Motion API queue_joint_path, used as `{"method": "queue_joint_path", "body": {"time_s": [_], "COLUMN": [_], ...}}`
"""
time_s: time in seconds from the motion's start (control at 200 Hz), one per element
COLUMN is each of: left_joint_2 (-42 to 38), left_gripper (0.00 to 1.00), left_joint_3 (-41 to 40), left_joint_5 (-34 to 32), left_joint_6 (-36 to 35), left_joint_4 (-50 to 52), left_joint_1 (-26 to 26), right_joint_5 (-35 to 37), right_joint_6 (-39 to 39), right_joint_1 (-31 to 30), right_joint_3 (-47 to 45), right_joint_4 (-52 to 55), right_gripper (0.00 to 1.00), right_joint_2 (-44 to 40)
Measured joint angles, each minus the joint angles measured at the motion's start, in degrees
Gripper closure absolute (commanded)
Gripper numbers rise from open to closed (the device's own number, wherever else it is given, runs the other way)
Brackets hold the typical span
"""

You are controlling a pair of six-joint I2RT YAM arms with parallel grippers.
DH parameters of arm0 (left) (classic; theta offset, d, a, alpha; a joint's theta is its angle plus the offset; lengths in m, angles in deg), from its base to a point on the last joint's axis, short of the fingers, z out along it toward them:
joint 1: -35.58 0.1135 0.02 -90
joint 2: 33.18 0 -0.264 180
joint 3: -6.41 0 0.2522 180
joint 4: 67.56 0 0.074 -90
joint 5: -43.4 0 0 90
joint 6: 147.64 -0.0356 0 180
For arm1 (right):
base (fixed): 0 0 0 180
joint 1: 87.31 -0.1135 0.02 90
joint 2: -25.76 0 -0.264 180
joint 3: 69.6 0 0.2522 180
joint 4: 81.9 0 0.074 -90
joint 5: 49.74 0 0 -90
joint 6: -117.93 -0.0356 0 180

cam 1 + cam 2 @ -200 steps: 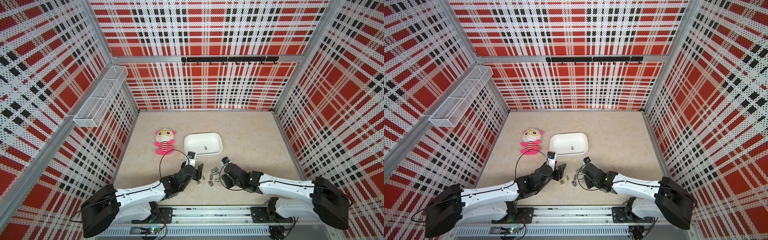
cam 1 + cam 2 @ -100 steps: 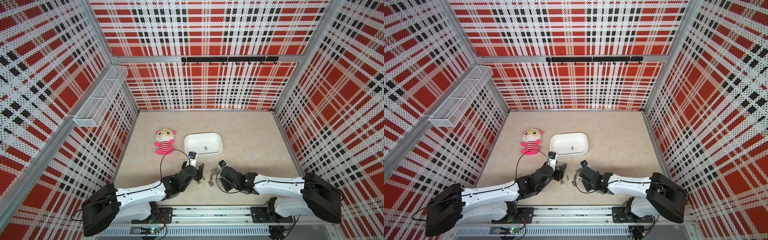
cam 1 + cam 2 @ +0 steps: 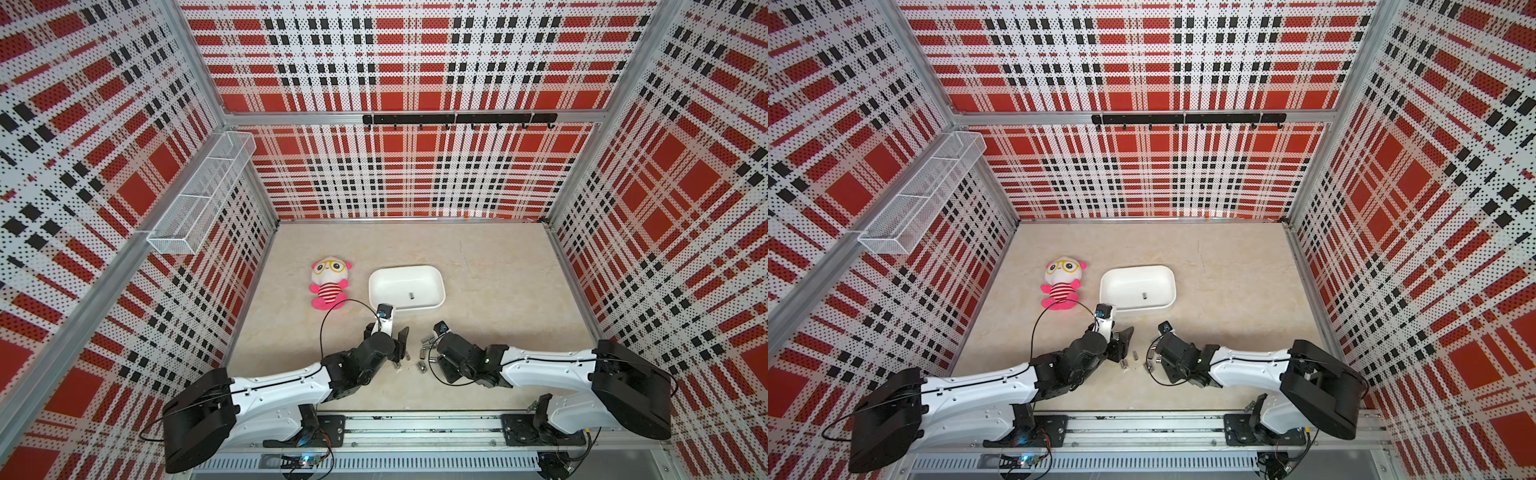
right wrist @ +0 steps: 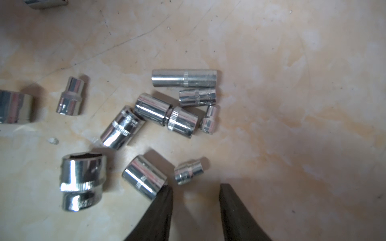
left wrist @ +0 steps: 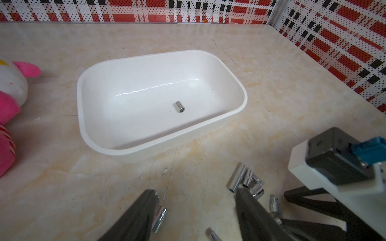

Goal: Put the socket on the desktop into the storage box
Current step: Pick up the socket head from the center of the board.

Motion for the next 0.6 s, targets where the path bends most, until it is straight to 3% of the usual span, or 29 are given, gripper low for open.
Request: {"method": "queue_joint_path", "body": {"time_s": [0.596], "left_joint_2": [0.0], "left_gripper": [0.33], "left_joint_3": [0.0], "left_joint_5": [-0.7], "left_joint_6": [0.0], "left_joint_4": [0.0], "left_joint_1": [-0.5], "right_joint_5": [-0.8], "right_joint_6": [-0.2], "right_joint_1": [1.5], "right_joint_3": [0.1], "right_joint_4": [-1.5], "right_gripper": [0.56], "right_joint_2": [0.7]}}
